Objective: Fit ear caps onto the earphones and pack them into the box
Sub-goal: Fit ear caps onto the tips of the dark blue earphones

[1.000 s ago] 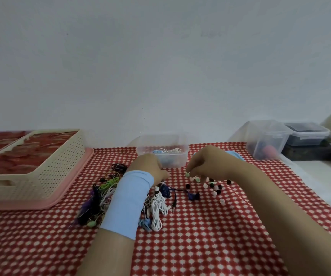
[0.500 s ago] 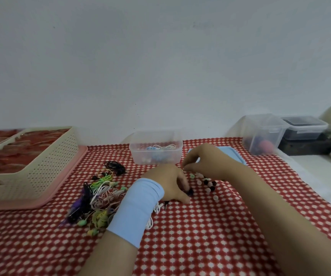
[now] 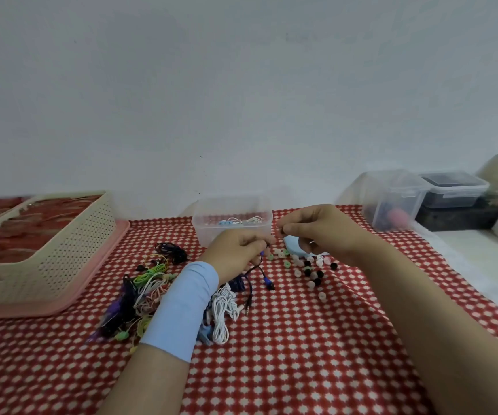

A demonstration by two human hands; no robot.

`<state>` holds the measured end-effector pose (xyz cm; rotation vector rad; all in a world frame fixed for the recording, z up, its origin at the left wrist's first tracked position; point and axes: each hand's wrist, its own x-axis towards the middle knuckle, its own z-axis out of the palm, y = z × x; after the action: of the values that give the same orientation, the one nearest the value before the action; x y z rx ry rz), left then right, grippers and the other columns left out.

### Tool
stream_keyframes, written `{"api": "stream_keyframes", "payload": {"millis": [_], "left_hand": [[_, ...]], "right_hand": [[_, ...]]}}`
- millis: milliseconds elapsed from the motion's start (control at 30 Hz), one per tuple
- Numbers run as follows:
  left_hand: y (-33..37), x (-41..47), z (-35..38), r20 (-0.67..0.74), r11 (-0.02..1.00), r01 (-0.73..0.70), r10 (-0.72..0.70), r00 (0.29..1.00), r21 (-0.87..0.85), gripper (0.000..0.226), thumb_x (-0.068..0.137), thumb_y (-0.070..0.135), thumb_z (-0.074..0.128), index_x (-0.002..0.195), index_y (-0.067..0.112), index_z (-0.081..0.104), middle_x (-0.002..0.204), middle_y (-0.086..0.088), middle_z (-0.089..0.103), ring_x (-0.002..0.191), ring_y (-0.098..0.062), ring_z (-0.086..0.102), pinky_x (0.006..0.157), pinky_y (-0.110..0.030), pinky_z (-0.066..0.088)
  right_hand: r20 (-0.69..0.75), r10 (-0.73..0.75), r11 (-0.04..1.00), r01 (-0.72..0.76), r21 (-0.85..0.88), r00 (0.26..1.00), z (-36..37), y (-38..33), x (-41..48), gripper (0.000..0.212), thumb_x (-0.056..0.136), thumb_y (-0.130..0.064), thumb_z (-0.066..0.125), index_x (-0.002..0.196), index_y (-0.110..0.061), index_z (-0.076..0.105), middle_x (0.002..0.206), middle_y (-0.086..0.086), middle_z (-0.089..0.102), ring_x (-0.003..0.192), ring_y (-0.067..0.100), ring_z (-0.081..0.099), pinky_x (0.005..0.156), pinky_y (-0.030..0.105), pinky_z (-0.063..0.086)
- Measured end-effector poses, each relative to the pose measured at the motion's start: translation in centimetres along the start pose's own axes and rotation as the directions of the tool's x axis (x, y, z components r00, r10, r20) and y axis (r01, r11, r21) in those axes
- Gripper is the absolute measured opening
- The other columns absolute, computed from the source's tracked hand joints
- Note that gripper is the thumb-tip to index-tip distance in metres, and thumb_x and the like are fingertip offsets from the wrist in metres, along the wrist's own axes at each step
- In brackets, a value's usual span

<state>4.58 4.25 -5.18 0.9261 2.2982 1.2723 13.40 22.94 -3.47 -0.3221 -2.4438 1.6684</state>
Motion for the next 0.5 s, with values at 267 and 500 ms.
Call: {"api": "stream_keyframes", "payload": {"millis": [267,500], "left_hand": [[-0.7,0.3,-0.4,0.008,0.901,0.051,-0.052,0.999,-0.43,0.02,0.097,0.008,0.058,0.114,0.009,0.068,0.094,-0.007,0.073,0.076,-0.013,0.066,0.075,-0.025,0.057],[-0.7,0.2,-0.4,0.011,0.77,0.053,-0.06,0.998,-0.636,0.017,0.095,0.008,0.06,0.108,0.001,0.067,0.095,-0.014,0.068,0.069,-0.015,0.064,0.067,-0.022,0.057]], "right_hand": [[0.094,0.049,0.976,-0.067,0.207,0.994,0.7,-0.3,0.0,0.017,0.096,-0.008,0.065,0.109,-0.005,0.076,0.066,-0.004,0.07,0.05,0.011,0.048,0.042,0.019,0.037],[0.15,0.034,0.958,-0.076,0.277,0.988,1.2,0.1,0.4,0.017,0.094,-0.009,0.067,0.105,-0.011,0.08,0.098,0.012,0.077,0.054,0.015,0.05,0.043,0.021,0.033]]}}
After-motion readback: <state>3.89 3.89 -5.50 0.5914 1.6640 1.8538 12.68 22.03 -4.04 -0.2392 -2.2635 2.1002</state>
